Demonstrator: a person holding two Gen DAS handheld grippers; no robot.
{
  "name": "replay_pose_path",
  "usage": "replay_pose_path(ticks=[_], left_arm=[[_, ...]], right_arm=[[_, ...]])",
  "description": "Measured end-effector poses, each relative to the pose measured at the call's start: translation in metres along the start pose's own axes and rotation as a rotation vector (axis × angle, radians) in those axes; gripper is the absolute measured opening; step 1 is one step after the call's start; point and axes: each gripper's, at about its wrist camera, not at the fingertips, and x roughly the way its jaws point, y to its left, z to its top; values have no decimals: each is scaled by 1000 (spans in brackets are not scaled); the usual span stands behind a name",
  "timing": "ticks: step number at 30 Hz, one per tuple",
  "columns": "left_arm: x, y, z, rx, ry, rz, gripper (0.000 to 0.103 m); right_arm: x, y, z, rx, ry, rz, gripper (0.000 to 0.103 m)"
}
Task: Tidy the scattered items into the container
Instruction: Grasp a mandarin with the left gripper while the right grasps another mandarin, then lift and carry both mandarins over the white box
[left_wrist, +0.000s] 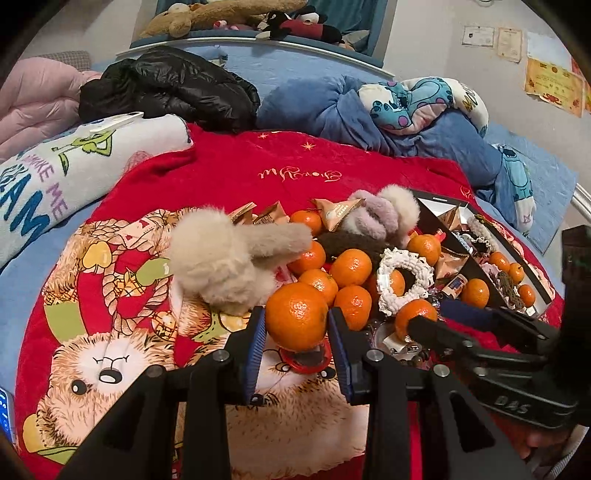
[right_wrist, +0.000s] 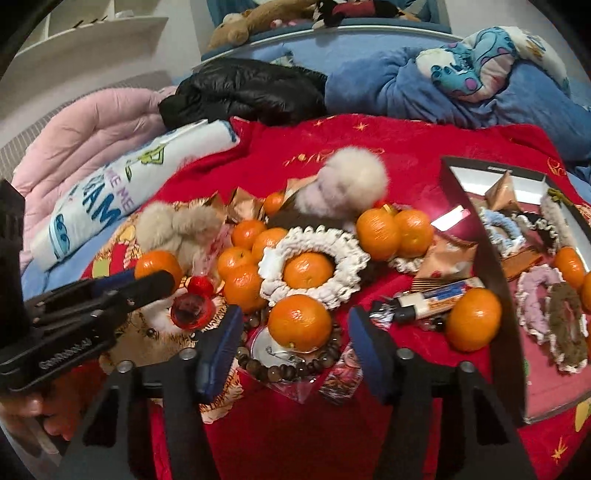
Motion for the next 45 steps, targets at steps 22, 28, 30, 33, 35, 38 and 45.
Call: replay_pose_path(ticks=[22, 28, 30, 33, 35, 38, 45], left_arm=[[2, 1, 0, -13, 9, -9, 35], [-2, -4, 0, 5, -2, -18, 35], [-5, -5, 2, 9, -10, -37, 35], [-13, -2, 5, 1, -48, -44, 35], [-17, 0, 8, 1, -65, -47, 35], [-20, 2, 9, -7, -72, -44, 35], [-31, -4, 10, 14, -106, -17, 35]], right_arm=[[28, 13, -3, -37, 74, -72, 37], [27, 15, -3, -52, 68, -86, 36], [27, 16, -2, -55, 75, -97, 37], [26, 19, 0, -48, 79, -120, 37], [24, 22, 3, -52, 66, -130, 37], [21, 25, 6, -41, 51, -120, 37], [1, 24, 12, -27, -21, -94, 36]])
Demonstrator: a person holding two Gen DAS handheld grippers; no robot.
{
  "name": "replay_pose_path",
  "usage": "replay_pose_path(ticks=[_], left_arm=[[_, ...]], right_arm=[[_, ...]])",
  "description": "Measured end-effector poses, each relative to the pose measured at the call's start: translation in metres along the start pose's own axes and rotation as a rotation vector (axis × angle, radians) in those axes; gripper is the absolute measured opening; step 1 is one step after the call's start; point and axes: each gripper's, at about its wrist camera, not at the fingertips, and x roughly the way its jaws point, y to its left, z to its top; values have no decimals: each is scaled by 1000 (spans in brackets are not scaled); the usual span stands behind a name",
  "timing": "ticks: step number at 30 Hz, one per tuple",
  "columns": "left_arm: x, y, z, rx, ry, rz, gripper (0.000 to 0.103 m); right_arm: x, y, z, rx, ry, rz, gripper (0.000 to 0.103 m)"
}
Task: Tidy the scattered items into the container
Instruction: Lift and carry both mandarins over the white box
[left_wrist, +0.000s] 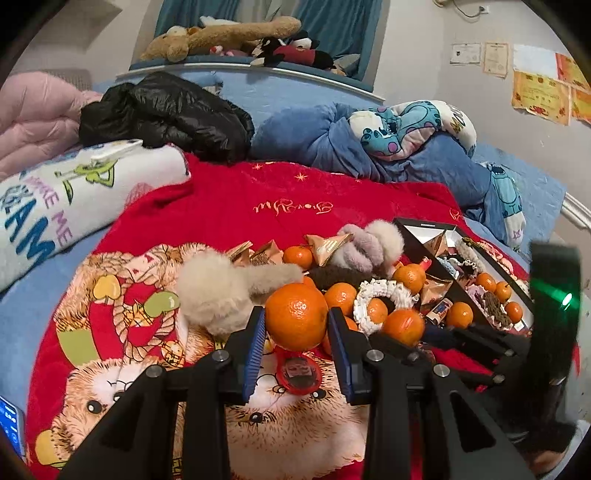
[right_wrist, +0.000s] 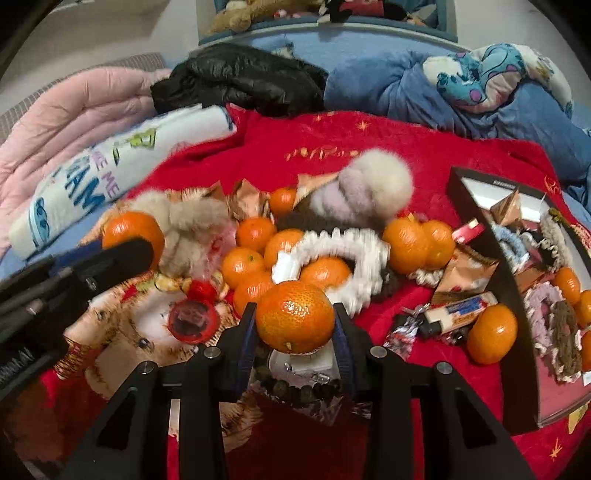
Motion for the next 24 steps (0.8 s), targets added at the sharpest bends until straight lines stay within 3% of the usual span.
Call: replay_pose_path(ticks=[7, 24], left_arm=[[-3, -19, 2, 48, -1, 14, 35], [-1, -52, 2, 75, 30, -2, 35]], right_arm=[[-27, -15, 9, 59, -94, -3, 36], [-44, -33, 8, 96, -110, -13, 36]])
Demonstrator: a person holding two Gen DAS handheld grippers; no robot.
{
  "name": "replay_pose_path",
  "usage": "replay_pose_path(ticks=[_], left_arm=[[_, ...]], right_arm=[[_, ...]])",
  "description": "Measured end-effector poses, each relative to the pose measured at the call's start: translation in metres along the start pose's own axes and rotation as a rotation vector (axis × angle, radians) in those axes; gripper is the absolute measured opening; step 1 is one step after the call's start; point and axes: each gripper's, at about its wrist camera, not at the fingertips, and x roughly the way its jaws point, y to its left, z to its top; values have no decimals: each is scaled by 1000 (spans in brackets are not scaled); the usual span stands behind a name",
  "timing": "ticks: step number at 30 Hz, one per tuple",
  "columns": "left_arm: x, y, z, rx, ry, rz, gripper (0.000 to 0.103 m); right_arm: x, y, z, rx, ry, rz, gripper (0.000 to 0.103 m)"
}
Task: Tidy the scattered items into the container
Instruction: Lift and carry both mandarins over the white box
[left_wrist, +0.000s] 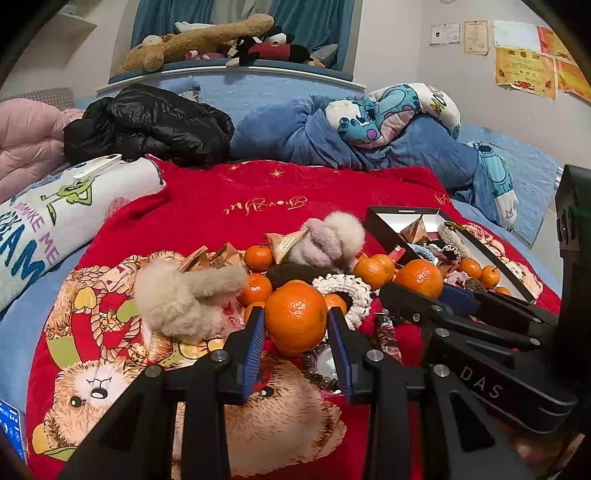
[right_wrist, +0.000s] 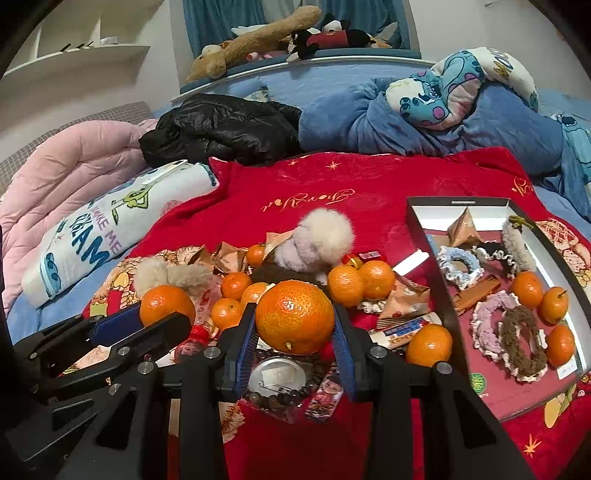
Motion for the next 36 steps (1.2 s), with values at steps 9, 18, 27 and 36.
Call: replay_pose_path(ticks=[9, 18, 27, 36], left_arm=[[-3, -30, 5, 19, -4, -37, 35], [-1, -70, 12, 42, 2, -84, 35], [14, -124, 5, 80, 30, -137, 35], [22, -172, 3, 97, 43, -176, 35]], right_arm=[[-20, -26, 3, 32, -26, -23, 36], [-50, -59, 1, 63, -59, -68, 36], [-83, -107, -6, 116, -88, -137, 36], [-110, -143, -14, 138, -135, -223, 36]])
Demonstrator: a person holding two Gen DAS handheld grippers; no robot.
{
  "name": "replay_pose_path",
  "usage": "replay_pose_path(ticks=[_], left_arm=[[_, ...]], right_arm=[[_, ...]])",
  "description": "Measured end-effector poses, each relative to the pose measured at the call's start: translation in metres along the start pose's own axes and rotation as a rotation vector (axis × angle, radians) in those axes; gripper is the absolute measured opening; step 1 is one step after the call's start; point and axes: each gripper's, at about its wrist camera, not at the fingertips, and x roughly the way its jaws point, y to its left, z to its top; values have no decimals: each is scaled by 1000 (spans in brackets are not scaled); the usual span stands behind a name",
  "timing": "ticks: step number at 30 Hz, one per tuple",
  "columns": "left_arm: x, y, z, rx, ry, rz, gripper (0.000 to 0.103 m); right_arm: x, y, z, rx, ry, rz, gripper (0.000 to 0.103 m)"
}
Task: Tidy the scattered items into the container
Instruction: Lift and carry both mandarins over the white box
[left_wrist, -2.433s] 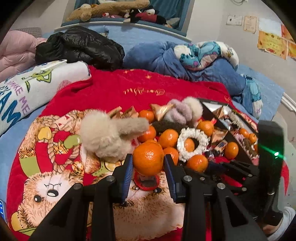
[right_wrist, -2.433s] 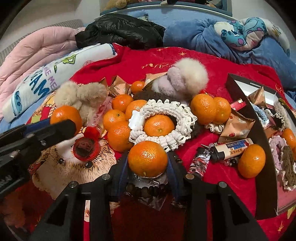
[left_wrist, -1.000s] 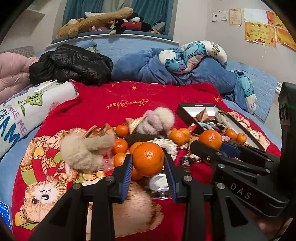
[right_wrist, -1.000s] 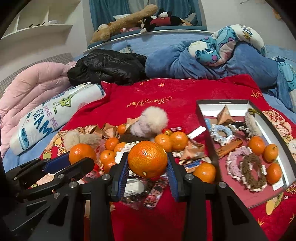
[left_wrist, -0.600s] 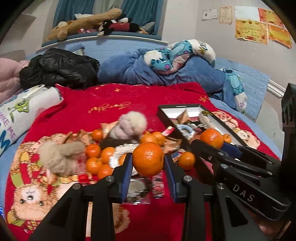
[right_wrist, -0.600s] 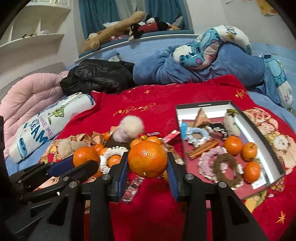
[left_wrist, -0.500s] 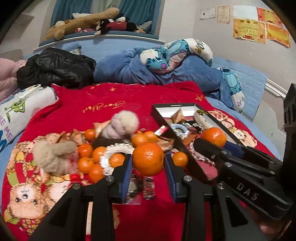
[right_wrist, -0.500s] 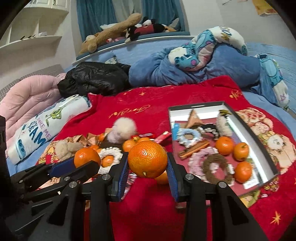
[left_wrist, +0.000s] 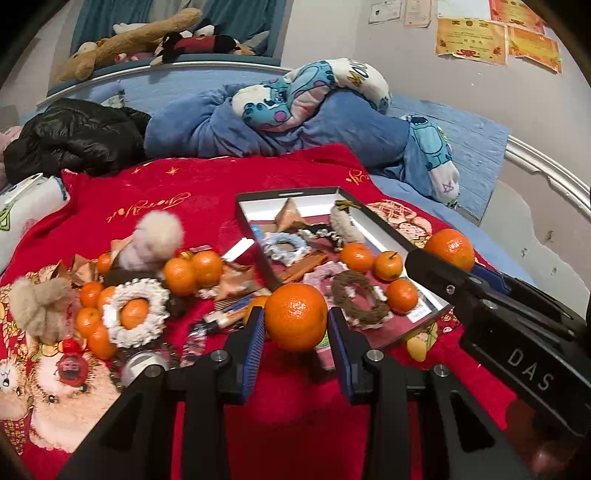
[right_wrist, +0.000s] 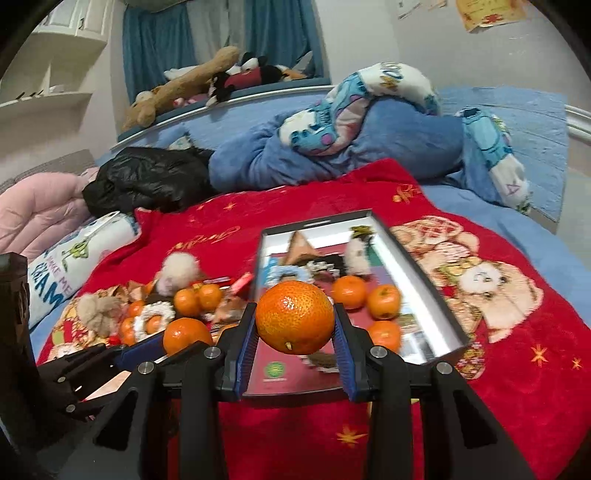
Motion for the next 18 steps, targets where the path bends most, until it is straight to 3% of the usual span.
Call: replay_pose_path(ticks=[7, 18], left_arm=[[9, -22, 1, 49, -2, -21, 35], [30, -22, -4, 40, 48, -46, 35]], right_arm=[[-1, -25, 4, 50, -7, -20, 36], [7, -47, 3, 72, 27, 5, 36]])
